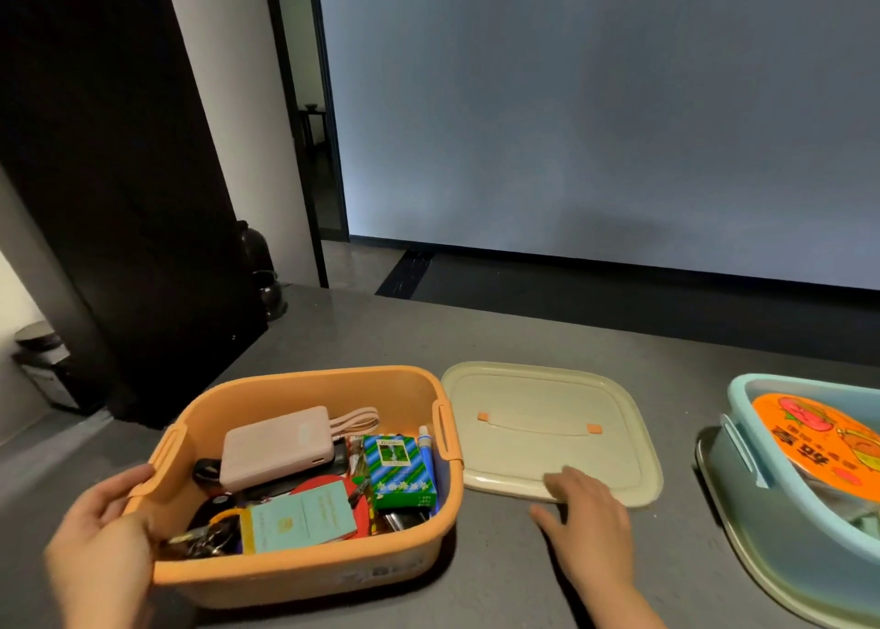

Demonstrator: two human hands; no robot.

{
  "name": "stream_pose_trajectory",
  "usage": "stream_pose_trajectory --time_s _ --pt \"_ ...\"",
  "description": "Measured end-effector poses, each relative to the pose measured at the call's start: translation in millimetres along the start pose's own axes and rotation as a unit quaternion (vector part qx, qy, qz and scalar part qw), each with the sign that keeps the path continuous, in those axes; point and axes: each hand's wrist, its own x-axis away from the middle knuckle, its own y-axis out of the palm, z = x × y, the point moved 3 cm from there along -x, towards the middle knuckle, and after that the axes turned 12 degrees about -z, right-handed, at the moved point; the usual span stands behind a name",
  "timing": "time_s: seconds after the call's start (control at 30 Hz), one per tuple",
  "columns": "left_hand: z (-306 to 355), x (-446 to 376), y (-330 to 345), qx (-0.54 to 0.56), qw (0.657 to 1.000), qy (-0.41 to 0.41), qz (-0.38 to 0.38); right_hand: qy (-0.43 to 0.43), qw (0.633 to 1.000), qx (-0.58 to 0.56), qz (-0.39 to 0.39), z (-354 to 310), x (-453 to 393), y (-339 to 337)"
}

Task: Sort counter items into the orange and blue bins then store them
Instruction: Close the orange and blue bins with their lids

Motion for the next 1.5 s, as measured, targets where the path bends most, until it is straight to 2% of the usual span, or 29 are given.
stream_pose_trajectory --time_s 0.1,0.2,0.3,0.4,0.57,0.67,0.73,0.83,0.97,1.1,1.17,1.23,1.3,1.37,1.4,1.47,1.5 --pt "-1 12 20 -0.153 0.987 0.023 0.046 -0.002 0.998 0.011 0.066 12 3 -11" --pt "-10 19 42 -0.216 0.975 0.025 0.053 -0.015 0.994 0.038 0.103 12 2 -24" --pt "-19 16 52 -0.230 0.972 0.025 0.041 -0.028 0.989 0.051 0.137 5 -6 -46" --pt "-26 14 58 -0.225 0.973 0.030 0.043 -0.062 0.973 0.054 0.216 -7 -15 -78" --pt "-37 21 66 -0.251 0.964 0.052 0.065 -0.082 0.929 0.015 0.360 -39 -20 -141" --pt "-47 28 78 -0.288 0.955 0.065 0.043 -0.148 0.893 0.003 0.424 -73 -9 -158" --pt "-51 34 87 -0.314 0.946 0.084 -0.003 -0.216 0.883 0.016 0.416 -102 1 -154" --pt "-48 31 93 -0.334 0.937 0.090 -0.053 -0.288 0.887 0.030 0.359 -133 18 -136" --pt "-40 19 90 -0.279 0.956 0.063 -0.062 -0.334 0.900 0.038 0.276 -132 37 -102" --pt "-40 13 82 -0.227 0.972 -0.006 -0.058 -0.357 0.910 0.024 0.211 -114 54 -73" --pt "-36 13 82 -0.237 0.970 0.014 -0.043 -0.356 0.917 0.012 0.179 -108 59 -65" --pt "-28 17 90 -0.295 0.951 0.081 -0.032 -0.346 0.923 -0.024 0.168 -102 62 -64" --pt "-20 24 106 -0.351 0.923 0.139 -0.071 -0.299 0.929 -0.078 0.202 -91 59 -75" --pt "-18 30 124 -0.418 0.889 0.117 -0.144 -0.192 0.940 -0.139 0.244 -75 47 -94" --pt "-21 30 132 -0.478 0.854 0.091 -0.183 -0.122 0.948 -0.160 0.246 -65 37 -102" --pt "-30 30 144 -0.582 0.778 0.053 -0.233 0.015 0.973 -0.170 0.156 -47 13 -110" --pt "-33 31 150 -0.601 0.761 0.044 -0.242 0.059 0.979 -0.176 0.088 -43 2 -109"
